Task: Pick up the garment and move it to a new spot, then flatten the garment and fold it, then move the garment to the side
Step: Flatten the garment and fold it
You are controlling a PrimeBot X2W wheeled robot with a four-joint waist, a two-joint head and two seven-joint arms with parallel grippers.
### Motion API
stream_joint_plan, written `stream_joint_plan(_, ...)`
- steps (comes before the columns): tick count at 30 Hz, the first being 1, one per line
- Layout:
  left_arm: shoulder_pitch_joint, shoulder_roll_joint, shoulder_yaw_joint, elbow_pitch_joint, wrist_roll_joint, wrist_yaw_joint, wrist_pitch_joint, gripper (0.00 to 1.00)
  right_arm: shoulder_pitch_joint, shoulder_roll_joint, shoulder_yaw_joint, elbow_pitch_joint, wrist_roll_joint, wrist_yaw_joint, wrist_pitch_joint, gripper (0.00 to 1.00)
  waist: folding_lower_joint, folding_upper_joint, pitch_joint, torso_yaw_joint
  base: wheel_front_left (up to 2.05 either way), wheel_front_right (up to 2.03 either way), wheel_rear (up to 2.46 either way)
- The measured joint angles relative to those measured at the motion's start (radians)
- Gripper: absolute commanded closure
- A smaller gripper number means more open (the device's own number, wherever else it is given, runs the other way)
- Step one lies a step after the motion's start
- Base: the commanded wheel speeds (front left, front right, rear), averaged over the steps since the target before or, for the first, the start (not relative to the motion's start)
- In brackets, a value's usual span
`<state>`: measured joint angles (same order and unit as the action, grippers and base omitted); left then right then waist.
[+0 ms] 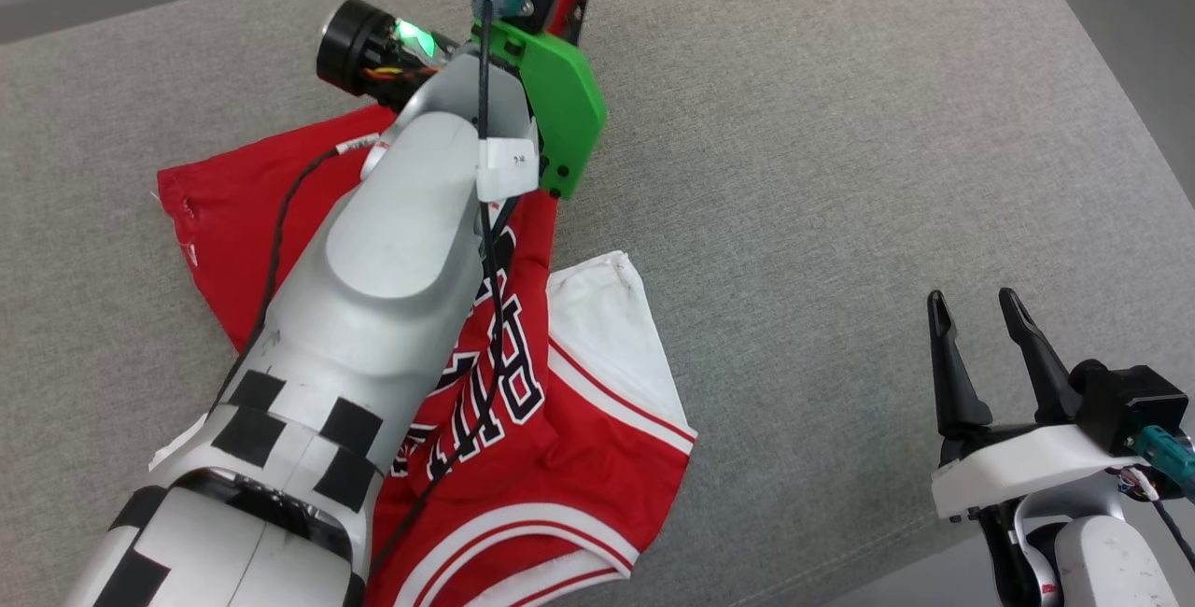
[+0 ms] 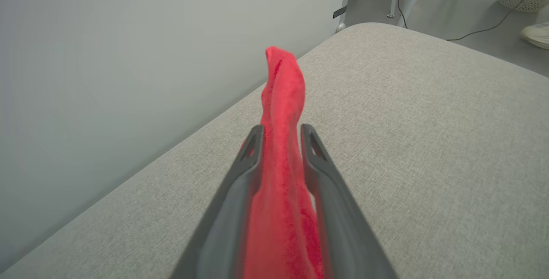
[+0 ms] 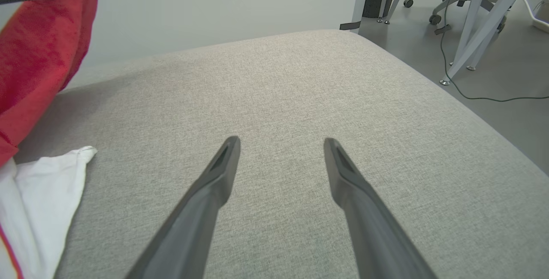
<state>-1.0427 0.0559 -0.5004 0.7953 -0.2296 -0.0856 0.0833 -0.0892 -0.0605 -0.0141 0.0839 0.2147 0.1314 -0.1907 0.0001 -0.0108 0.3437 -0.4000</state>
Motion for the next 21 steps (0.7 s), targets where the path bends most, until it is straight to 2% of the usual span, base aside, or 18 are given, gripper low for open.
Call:
stream_joint_plan(4,0.002,-0.002,-0.046,0.072,-0.014,-0.016,-0.002,0.00,-0.003,0.001,0.001,0.013,0.000,0.000,-0.002,0.00,0.0000,0.0000,0.005,0.002,0.00,0.00,0.00)
stream_joint_plan(9,0.005,-0.003,-0.069,0.098,-0.059,-0.017,-0.071,0.00,-0.014,-0.002,0.000,0.015,-0.002,0.000,-0.003,0.00,0.0000,0.0000,-0.005,0.033,0.00,0.00,0.00)
stream_joint_plan(21,0.049,0.003,-0.059,0.086,-0.146,-0.001,-0.266,0.00,-0.013,-0.066,-0.042,-0.034,-0.008,0.000,0.044,0.00,-0.0001,0.0000,-0.091,0.175,0.00,0.00,0.00)
